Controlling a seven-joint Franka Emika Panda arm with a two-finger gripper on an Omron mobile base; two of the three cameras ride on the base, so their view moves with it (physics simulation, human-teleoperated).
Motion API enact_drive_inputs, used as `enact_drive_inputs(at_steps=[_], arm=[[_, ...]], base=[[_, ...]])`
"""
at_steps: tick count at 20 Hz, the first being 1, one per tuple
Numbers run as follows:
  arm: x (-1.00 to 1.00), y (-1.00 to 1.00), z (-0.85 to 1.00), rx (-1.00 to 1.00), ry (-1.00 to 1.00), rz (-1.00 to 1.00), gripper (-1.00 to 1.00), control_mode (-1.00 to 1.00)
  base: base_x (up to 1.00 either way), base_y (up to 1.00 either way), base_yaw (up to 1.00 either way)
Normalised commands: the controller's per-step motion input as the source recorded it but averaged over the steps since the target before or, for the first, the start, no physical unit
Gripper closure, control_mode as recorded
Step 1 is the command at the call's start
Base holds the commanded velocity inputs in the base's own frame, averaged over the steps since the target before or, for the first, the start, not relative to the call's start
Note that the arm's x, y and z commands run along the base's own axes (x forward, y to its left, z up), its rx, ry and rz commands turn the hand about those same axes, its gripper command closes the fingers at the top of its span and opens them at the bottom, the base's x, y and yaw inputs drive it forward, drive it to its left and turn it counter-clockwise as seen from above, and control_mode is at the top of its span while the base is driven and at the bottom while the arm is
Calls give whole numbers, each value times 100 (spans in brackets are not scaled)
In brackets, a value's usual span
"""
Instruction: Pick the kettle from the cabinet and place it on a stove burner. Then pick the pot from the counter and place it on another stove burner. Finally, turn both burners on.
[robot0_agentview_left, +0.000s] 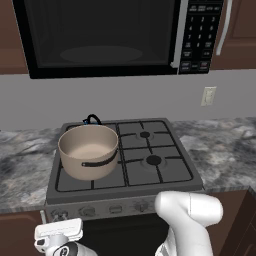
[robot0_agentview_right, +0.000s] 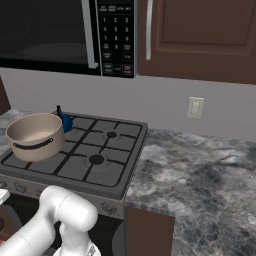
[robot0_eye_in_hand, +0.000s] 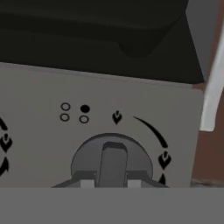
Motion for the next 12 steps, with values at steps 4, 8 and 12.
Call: enact_drive_inputs(at_steps=[4,8,12], arm=[[-1,0,0,-3,0,1,100,-100],[-1,0,0,-17,0,0,100,-100],[-1,0,1,-24,4,0,100,-100]], base=[[0,0,0],[0,0,0],[0,0,0]])
